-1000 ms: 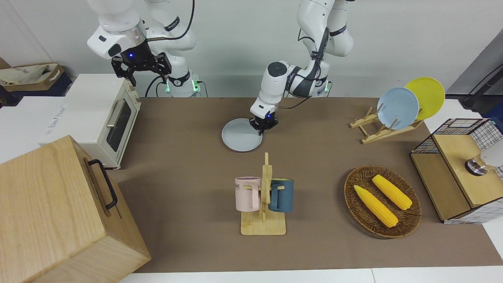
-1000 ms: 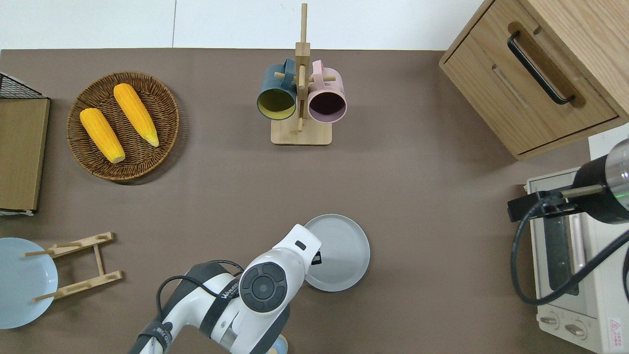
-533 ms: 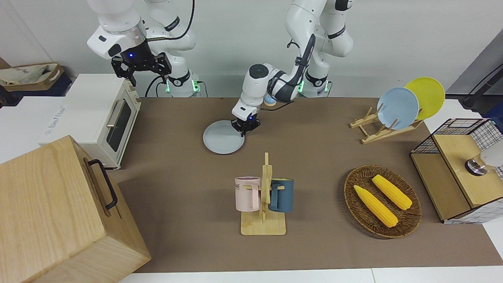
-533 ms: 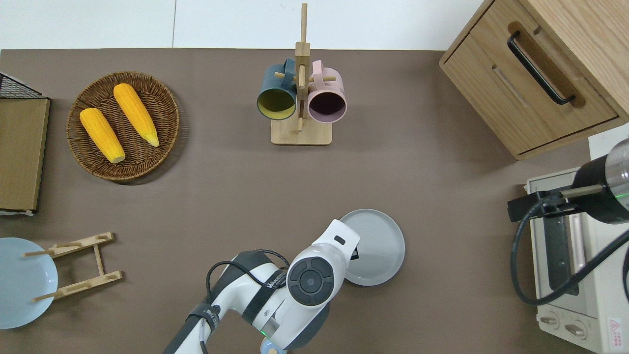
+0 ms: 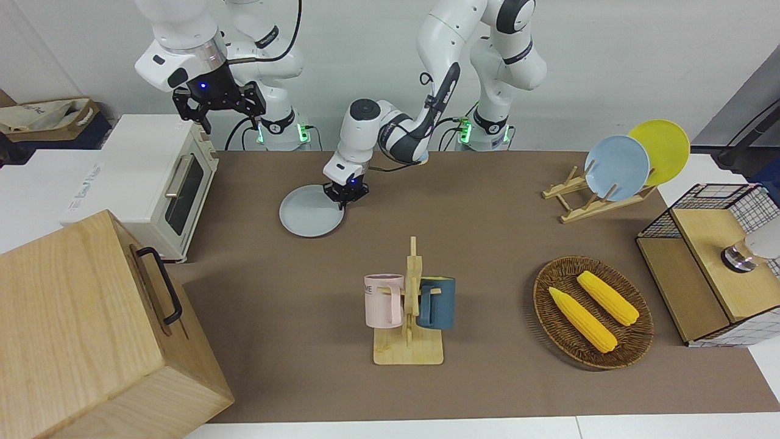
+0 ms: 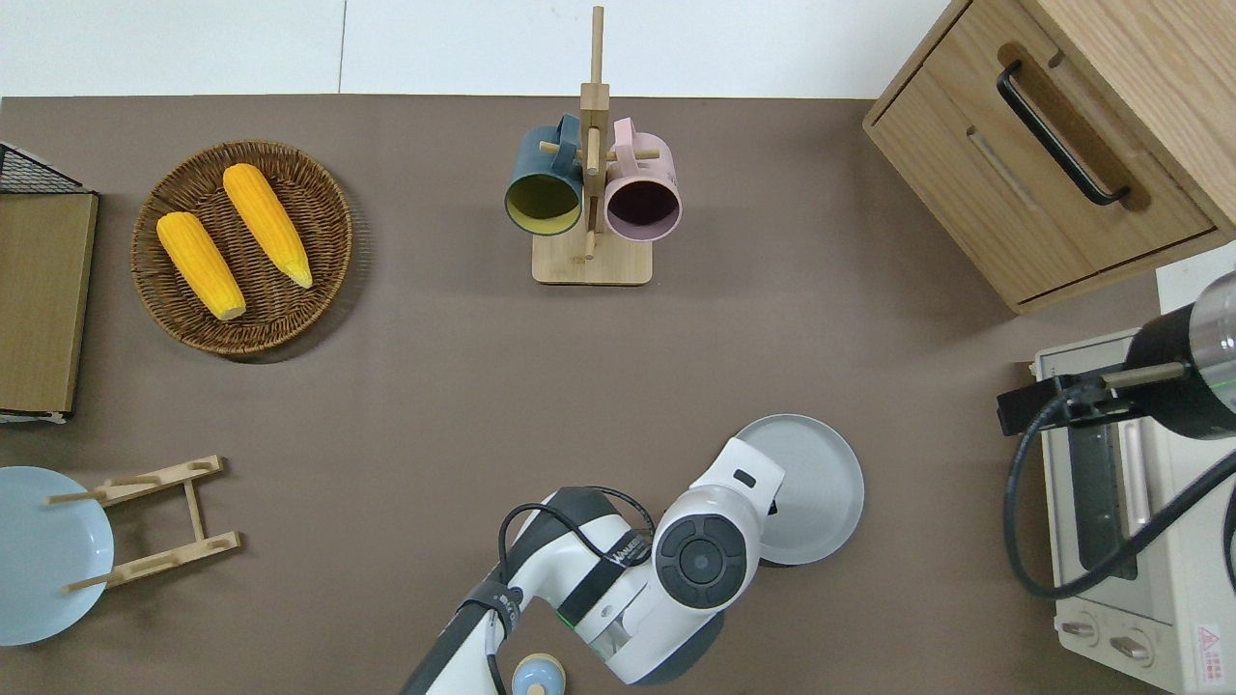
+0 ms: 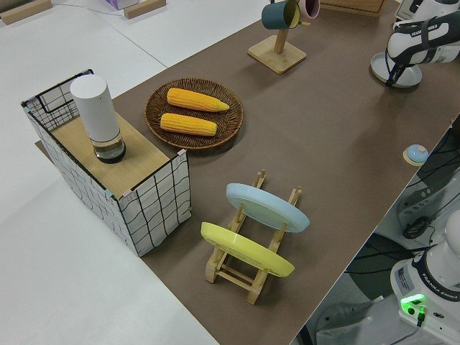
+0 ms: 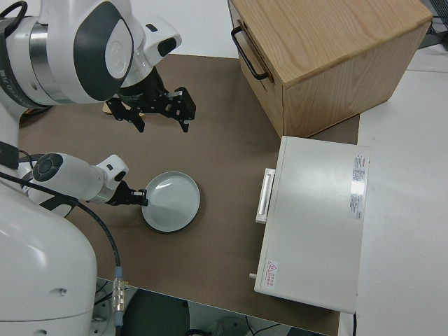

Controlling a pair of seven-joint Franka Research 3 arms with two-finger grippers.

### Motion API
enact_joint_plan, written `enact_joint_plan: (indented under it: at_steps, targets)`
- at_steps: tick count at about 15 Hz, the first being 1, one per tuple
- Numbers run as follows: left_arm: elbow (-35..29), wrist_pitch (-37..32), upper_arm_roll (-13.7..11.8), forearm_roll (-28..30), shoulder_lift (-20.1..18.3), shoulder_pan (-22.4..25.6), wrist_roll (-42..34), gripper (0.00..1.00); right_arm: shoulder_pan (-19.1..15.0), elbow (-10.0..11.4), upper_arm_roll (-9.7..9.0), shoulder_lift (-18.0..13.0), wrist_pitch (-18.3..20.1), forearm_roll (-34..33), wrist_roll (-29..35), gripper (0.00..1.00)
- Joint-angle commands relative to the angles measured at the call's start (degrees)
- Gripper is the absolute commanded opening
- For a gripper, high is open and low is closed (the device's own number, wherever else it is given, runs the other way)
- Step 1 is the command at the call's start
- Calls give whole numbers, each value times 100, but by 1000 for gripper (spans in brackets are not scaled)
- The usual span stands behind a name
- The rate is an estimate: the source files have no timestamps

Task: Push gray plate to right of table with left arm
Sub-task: 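Keep pushing the gray plate with the left gripper toward the toaster oven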

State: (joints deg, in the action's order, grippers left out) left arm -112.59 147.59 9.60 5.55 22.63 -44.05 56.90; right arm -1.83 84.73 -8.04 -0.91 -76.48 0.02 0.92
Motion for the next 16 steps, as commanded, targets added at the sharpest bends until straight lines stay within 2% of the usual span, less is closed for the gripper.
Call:
enact_joint_plan:
  at_steps: [1,4,5,6,7,8,9,13,16]
  targets:
    - [254,-108,-99,-37,295,-112,102,0,-115,-53,-92,-14,89,25,75,983]
    - [351,-370,-125,-37,269,-104,93,0,-115,-53,-92,-14,89,25,75,983]
    - [395,-467,-125,-37,260,-69,76,30,-115,-53,-92,-14,89,25,66,983]
    - [387,-477,-125,-37,234,-51,67,418,-107,-53,-92,-14,89,25,66,983]
    - [386,-529,-134,-37,207,-33,58,733,-107,-53,-92,-14,89,25,75,983]
    - [386,-625,-134,-37,172,-25,49,947,-107,-53,-92,-14,89,25,66,983]
    - [386,-696,-169,-37,102,-25,40,993,-107,-53,-92,-14,89,25,66,983]
    - [325,-1240,-213,-19,-222,150,-380,993,-115,-53,-92,-14,89,25,66,983]
    - [10,-1759,-204,60,-828,545,-1021,993,-115,-53,-92,-14,89,25,75,983]
